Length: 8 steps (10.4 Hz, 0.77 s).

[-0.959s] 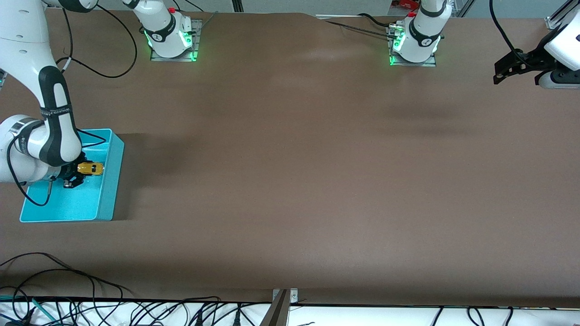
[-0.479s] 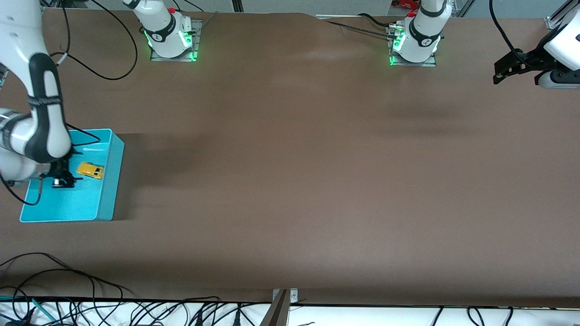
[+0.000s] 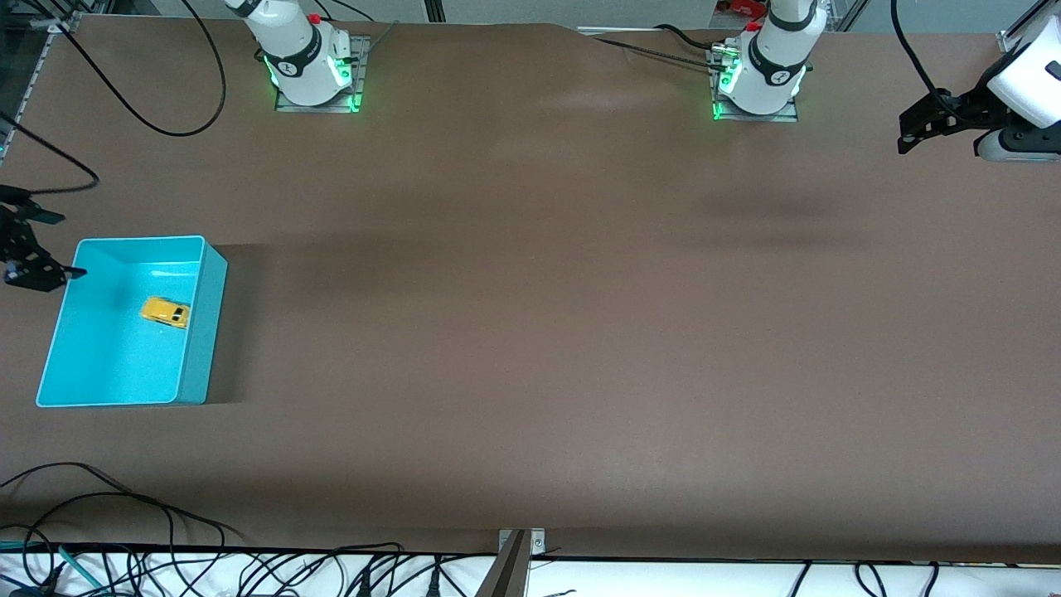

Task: Wind up and store yellow beetle car

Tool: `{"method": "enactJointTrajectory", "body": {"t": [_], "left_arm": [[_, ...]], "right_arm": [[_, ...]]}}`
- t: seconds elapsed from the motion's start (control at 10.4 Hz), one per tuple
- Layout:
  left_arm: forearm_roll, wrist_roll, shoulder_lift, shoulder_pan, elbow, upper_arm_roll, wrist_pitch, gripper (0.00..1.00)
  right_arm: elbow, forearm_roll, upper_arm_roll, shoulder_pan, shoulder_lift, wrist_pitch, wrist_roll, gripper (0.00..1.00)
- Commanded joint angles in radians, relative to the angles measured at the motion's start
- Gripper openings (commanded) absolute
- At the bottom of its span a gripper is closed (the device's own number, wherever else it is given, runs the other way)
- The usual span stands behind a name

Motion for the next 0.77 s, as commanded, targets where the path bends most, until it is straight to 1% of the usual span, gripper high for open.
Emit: {"method": "enactJointTrajectory", "body": {"t": [0.0, 0.19, 0.38, 0.48, 0.58, 0.67], "left_arm": [[0.005, -0.010, 0.009, 0.000, 0.025, -0.001, -0.020, 1.00], [0.005, -0.010, 0.007, -0.003, 0.025, -0.004, -0.020, 1.00], [0.005, -0.010, 0.009, -0.003, 0.025, -0.004, -0.020, 1.00], [0.005, -0.008, 0.009, -0.003, 0.025, -0.004, -0.020, 1.00], [0.005, -0.007, 0.009, -0.002, 0.024, -0.004, -0.020, 1.00], [0.005, -0.007, 0.009, -0.003, 0.025, -0.004, -0.020, 1.00]], "right_arm": [[-0.008, -0.026, 0.095, -0.009, -0.079, -0.007, -0.201, 1.00], [-0.026, -0.032, 0.139, -0.010, -0.130, 0.016, -0.452, 1.00], [-0.103, -0.035, 0.182, -0.010, -0.217, -0.005, -0.612, 1.00], [-0.100, -0.037, 0.190, -0.009, -0.224, -0.022, -0.658, 1.00], [-0.094, -0.090, 0.214, -0.010, -0.224, -0.039, -0.706, 1.00], [-0.092, -0.124, 0.242, -0.010, -0.224, -0.040, -0.744, 1.00]]}}
